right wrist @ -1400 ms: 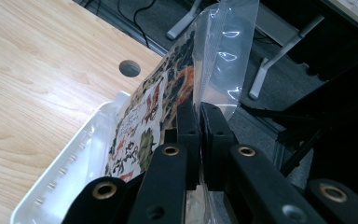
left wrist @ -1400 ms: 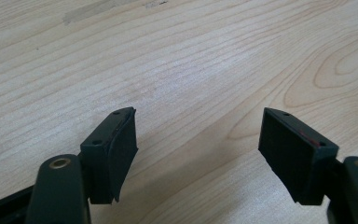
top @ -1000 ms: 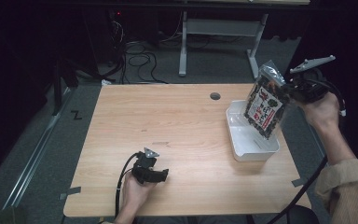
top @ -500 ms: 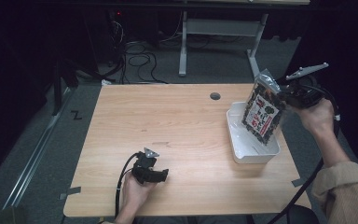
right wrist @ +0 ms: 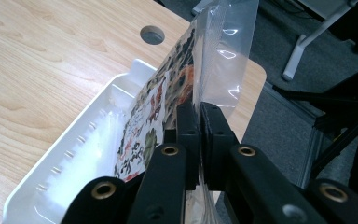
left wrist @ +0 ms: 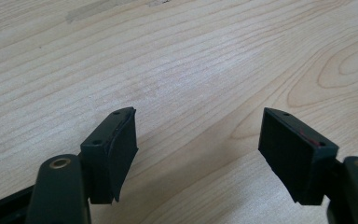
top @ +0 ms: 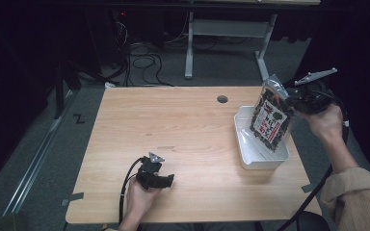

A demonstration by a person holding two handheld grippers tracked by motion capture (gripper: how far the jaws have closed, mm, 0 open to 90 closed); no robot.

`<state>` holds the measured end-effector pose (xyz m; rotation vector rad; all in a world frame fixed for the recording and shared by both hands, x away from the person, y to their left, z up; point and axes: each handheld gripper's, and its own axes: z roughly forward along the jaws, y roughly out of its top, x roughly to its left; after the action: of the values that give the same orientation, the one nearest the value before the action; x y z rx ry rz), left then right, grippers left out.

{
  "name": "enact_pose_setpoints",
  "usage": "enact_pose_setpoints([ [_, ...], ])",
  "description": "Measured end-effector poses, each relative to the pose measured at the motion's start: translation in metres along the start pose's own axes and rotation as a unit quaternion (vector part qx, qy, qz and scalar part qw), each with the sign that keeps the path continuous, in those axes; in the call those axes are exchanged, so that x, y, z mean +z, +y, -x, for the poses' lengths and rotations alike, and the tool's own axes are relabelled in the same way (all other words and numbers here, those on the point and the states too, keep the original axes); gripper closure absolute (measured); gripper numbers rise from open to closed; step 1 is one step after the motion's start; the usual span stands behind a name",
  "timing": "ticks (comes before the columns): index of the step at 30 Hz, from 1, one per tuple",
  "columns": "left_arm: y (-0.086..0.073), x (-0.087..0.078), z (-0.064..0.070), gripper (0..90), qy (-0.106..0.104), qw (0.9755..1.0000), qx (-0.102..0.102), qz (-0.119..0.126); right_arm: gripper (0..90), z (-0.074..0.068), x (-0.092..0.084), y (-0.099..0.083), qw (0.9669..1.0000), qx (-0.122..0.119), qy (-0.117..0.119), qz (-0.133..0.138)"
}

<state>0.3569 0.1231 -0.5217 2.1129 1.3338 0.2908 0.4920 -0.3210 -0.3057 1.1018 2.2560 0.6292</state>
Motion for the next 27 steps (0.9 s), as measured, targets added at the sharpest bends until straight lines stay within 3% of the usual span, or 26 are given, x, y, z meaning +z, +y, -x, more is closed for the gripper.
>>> enact_pose_setpoints([
  [27, 0.0, 0.0, 0.001, 28.3, -0.001, 1.0, -0.001, -0.001, 84.9, 0.013, 0.014, -0.015, 0.9988, 0.035, 0.018, -0.031],
])
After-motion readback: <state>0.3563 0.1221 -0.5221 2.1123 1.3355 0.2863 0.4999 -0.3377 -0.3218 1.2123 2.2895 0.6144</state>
